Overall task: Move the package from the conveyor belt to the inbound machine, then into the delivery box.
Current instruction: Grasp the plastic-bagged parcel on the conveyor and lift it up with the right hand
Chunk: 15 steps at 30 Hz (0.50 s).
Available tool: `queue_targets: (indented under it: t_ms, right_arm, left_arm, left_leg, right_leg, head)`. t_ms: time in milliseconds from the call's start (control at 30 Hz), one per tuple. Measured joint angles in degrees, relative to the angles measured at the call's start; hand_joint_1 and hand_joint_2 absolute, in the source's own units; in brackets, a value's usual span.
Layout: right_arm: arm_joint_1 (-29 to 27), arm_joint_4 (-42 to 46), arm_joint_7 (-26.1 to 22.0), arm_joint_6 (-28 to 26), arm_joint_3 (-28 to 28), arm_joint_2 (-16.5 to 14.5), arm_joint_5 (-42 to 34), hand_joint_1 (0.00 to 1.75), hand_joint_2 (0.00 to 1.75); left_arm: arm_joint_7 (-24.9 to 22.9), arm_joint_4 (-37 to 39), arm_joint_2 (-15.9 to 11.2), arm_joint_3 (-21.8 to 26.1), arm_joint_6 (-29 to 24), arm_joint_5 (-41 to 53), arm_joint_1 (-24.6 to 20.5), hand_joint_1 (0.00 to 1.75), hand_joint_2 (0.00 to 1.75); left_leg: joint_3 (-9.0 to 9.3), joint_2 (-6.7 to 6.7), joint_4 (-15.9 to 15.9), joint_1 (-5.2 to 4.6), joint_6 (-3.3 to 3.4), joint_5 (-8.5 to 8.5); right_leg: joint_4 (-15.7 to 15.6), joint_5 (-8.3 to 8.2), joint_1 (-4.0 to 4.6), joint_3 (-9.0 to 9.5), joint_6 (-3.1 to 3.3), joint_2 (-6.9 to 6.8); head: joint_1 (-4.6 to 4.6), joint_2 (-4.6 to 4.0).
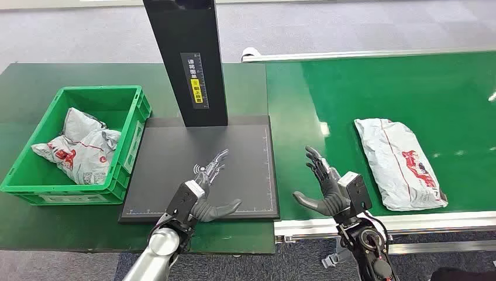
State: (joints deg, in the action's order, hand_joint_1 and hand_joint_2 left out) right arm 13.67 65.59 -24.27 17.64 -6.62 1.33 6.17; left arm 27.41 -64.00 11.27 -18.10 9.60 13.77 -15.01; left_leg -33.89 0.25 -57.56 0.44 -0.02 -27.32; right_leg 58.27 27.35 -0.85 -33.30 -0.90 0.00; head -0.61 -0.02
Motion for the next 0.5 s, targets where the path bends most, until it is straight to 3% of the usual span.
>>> queue_targets:
  t_ms: [500]
  right_arm:
    - [0.0,0.3,0.2,-1.3,0.0,0.0,0.9,0.00,1.75]
  left_arm:
    - [0.0,0.0,0.0,0.0,-0.3,-0.1,0.0,0.00,1.75]
  left_leg:
    - [0.00,0.00,0.0,0.00,0.00,0.00]
  right_leg:
    - [0.0,0.00,0.00,0.00,0.00,0.00]
  head:
    - [-0.01,0.00]
